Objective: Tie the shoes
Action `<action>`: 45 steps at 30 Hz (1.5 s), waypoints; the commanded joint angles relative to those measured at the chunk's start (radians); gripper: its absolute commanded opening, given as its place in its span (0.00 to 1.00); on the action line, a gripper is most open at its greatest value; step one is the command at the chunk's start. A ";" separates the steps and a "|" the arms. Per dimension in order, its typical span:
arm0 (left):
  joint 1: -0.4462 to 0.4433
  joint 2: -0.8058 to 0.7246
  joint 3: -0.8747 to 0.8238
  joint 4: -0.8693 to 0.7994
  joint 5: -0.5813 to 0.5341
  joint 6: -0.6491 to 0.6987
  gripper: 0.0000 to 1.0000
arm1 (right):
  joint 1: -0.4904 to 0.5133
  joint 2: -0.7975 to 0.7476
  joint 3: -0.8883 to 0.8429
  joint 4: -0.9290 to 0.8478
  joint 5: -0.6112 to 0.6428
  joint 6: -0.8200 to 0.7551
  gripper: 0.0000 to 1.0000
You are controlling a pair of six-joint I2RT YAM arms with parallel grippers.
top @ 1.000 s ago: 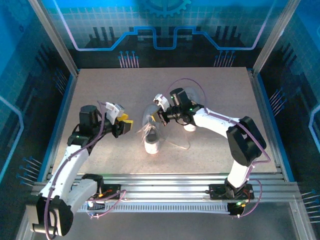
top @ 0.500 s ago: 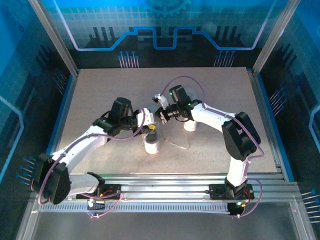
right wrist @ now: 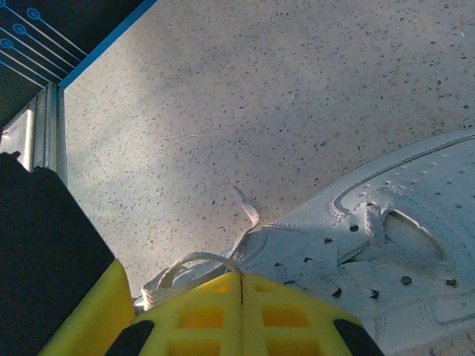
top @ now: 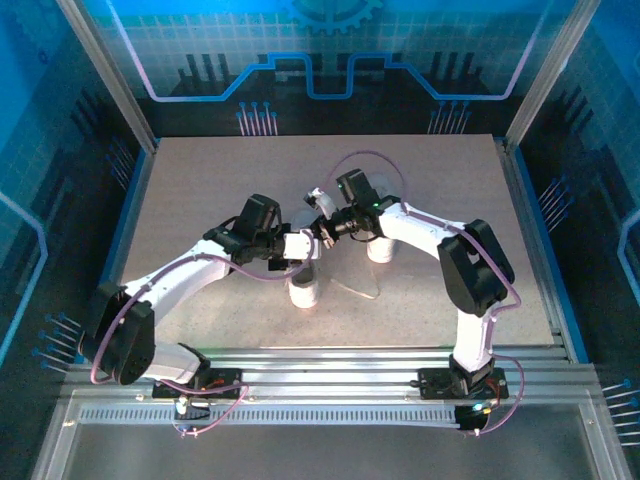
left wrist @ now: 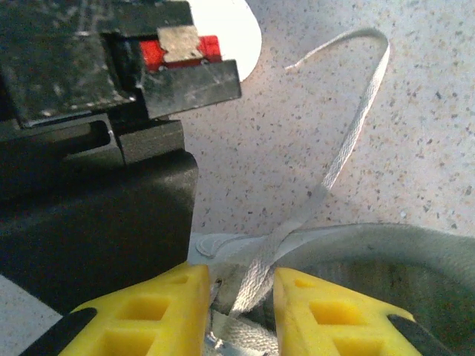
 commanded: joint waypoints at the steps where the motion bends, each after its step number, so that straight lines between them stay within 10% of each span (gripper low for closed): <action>1: -0.013 0.021 -0.011 0.004 -0.046 0.055 0.35 | -0.015 0.019 0.038 -0.039 -0.031 -0.020 0.00; 8: -0.021 0.048 -0.028 0.021 -0.118 0.088 0.34 | -0.016 0.030 0.051 -0.050 -0.039 -0.020 0.00; 20: -0.020 0.027 -0.070 0.050 -0.125 0.055 0.00 | -0.024 0.000 0.029 -0.071 -0.015 -0.048 0.00; 37: 0.037 -0.065 -0.119 0.116 -0.037 -0.232 0.00 | -0.024 -0.134 -0.120 0.105 -0.012 -0.044 0.00; 45: 0.060 -0.053 -0.117 0.154 -0.027 -0.293 0.22 | -0.024 -0.149 -0.136 0.102 -0.023 -0.054 0.00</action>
